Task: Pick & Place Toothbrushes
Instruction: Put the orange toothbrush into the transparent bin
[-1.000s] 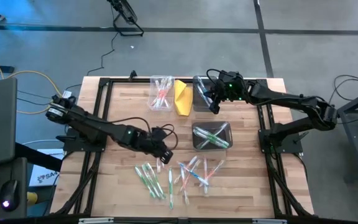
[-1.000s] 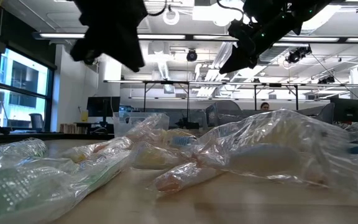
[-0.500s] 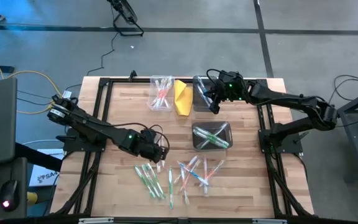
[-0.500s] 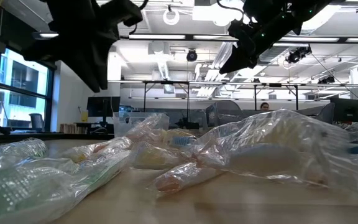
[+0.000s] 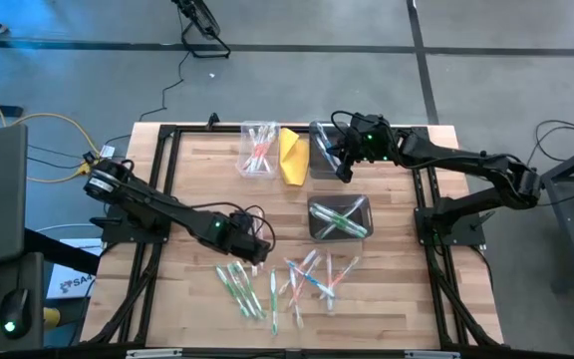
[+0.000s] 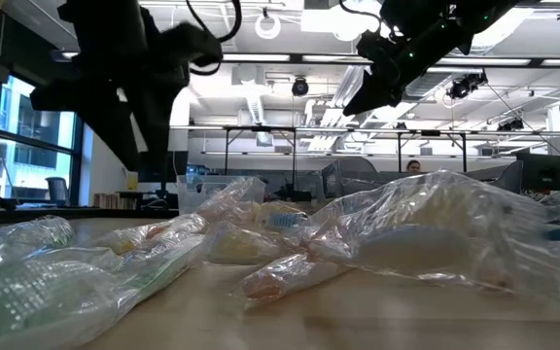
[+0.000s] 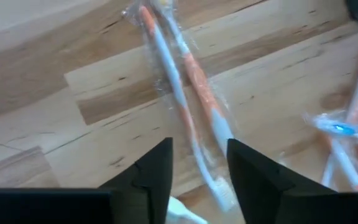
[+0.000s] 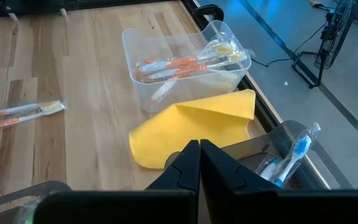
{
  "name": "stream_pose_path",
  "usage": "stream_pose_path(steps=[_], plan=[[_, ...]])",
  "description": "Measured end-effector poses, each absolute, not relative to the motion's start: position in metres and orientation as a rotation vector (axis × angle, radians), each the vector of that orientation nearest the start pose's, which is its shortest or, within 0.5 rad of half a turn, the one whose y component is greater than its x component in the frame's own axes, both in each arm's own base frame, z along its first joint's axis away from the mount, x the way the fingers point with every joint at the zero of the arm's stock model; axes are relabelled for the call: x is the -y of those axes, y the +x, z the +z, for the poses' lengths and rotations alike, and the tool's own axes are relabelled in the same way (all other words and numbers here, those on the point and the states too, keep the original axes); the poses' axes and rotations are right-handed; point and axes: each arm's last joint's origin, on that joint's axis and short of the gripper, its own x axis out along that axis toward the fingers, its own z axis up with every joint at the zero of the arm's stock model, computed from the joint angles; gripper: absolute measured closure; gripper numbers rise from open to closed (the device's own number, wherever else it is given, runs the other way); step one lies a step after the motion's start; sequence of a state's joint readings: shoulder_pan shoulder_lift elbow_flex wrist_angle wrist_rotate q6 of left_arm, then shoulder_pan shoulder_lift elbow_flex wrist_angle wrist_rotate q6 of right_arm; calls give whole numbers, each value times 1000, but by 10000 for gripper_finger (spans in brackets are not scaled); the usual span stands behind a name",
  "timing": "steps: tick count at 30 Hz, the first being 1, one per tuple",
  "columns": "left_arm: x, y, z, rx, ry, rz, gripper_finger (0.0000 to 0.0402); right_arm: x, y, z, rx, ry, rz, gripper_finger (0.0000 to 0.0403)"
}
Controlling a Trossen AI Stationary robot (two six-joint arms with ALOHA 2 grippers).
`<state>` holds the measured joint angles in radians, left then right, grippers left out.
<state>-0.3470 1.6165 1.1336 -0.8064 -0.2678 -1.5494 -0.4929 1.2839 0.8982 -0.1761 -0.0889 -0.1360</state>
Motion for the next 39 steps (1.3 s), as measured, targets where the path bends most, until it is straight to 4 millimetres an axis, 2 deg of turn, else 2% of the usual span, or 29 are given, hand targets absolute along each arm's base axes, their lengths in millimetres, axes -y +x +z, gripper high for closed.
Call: stream_pose_path(steps=[4, 18, 31, 39], plan=[[96, 289, 210, -961, -935, 863, 235, 129, 245, 269, -567, 31, -355, 398], [104, 313, 172, -950, -928, 869, 235, 129, 245, 269, -569, 31, -355, 398], [106, 315, 157, -1015, -918, 888, 236, 129, 245, 268, -570, 32, -355, 398], [106, 314, 157, -1022, -916, 888, 236, 129, 245, 269, -568, 31, -355, 398]])
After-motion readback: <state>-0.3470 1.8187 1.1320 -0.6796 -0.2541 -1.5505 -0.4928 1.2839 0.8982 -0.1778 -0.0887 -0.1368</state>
